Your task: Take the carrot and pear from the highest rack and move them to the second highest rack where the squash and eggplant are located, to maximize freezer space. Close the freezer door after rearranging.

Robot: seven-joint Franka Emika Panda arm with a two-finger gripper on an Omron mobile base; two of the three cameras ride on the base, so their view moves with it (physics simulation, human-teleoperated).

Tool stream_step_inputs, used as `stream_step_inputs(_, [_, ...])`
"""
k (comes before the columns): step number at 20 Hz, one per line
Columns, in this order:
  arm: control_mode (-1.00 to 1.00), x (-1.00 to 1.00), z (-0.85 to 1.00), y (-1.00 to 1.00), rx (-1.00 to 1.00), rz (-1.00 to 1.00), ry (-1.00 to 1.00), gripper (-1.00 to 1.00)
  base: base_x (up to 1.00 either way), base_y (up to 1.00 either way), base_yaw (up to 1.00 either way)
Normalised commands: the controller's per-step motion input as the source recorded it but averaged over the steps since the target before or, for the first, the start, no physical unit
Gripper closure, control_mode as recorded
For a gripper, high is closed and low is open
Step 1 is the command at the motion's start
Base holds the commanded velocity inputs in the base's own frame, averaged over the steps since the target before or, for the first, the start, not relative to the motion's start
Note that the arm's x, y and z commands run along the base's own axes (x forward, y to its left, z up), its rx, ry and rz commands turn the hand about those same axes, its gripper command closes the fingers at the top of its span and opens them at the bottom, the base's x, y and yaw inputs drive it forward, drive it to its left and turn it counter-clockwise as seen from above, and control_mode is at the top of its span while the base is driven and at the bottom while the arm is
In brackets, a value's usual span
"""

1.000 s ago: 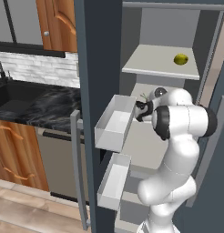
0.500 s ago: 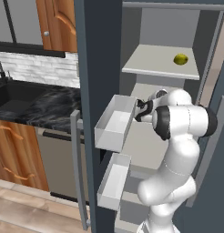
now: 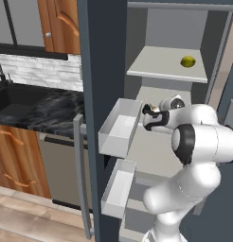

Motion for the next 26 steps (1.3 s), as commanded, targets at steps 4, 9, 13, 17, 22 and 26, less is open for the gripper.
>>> stream_step_inputs(4, [-1.00, -0.44, 0.64, 0.44, 0.08, -0.10, 0.00, -1.00, 0.00, 0.00, 0.00])
stream_step_inputs(9, [-1.00, -0.43, 0.62, 0.55, 0.03, -0.18, 0.00, -1.00, 0.00, 0.00, 0.00])
stream_step_inputs(13, [-1.00, -0.45, 0.68, 0.46, 0.08, -0.17, 0.00, -1.00, 0.00, 0.00, 0.00])
stream_step_inputs(17, [-1.00, -0.50, 0.68, 0.37, 0.18, -0.14, 0.01, -1.00, 0.00, 0.00, 0.00])
stream_step_inputs(22, [-1.00, -0.61, 0.62, 0.24, 0.26, -0.11, 0.15, -1.00, 0.00, 0.00, 0.00])
stream_step_inputs(26, [-1.00, -0.62, 0.64, 0.12, 0.30, -0.11, 0.20, -1.00, 0.00, 0.00, 0.00])
